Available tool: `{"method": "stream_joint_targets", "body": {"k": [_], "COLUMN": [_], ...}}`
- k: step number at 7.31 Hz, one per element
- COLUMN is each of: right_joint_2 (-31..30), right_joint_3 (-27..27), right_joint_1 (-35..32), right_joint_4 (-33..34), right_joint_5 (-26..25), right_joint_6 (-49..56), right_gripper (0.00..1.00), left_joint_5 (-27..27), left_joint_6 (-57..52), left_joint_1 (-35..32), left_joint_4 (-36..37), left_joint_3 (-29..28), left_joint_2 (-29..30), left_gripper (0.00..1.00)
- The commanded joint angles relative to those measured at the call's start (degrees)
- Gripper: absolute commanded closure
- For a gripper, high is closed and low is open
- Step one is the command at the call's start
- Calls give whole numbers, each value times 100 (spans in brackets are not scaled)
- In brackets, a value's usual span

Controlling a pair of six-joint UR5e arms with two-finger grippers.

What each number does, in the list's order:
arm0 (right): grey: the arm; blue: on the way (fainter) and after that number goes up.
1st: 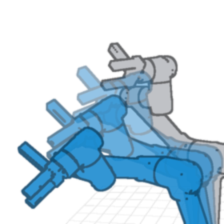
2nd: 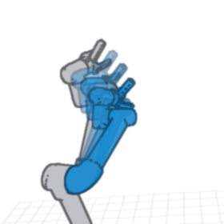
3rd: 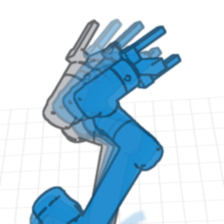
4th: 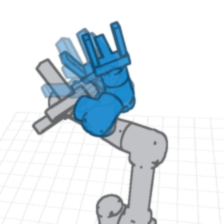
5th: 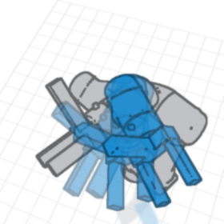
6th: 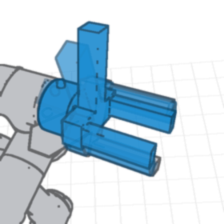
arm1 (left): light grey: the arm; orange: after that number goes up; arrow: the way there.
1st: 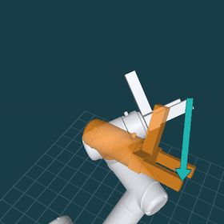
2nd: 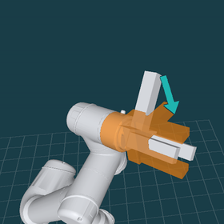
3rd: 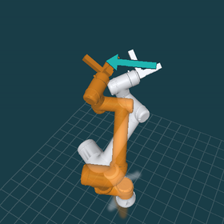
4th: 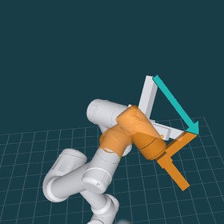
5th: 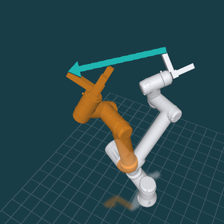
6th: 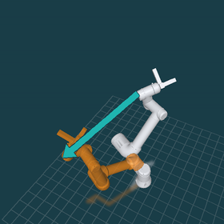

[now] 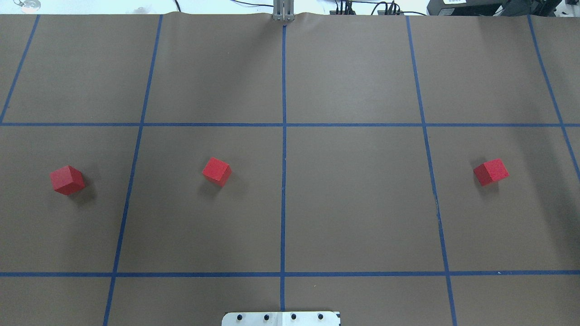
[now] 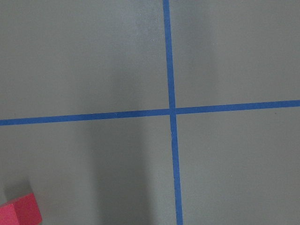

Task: Form red blocks into L shape at center

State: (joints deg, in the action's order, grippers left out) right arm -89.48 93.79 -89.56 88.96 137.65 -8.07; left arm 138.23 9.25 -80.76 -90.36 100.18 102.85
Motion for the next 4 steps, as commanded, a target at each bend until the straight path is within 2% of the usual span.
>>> {"method": "stream_joint_targets", "body": {"k": [1, 3, 4], "right_joint_2": [-8, -87, -88], "right_joint_3": [243, 289, 280], "right_joint_1": [0, 0, 8], "right_joint_4": [33, 51, 60], "right_joint_5": [34, 43, 34], "right_joint_6": [8, 34, 34], "right_gripper": [1, 1, 1], "left_joint_5": [73, 55, 72], "left_joint_6": [946, 999, 1757], "left_joint_1": [786, 1192, 1482], "left_joint_4": [9, -123, -183], "left_joint_3": [1, 167, 246], "left_joint_2": [758, 1042, 1070], "left_gripper": [0, 2, 2]}}
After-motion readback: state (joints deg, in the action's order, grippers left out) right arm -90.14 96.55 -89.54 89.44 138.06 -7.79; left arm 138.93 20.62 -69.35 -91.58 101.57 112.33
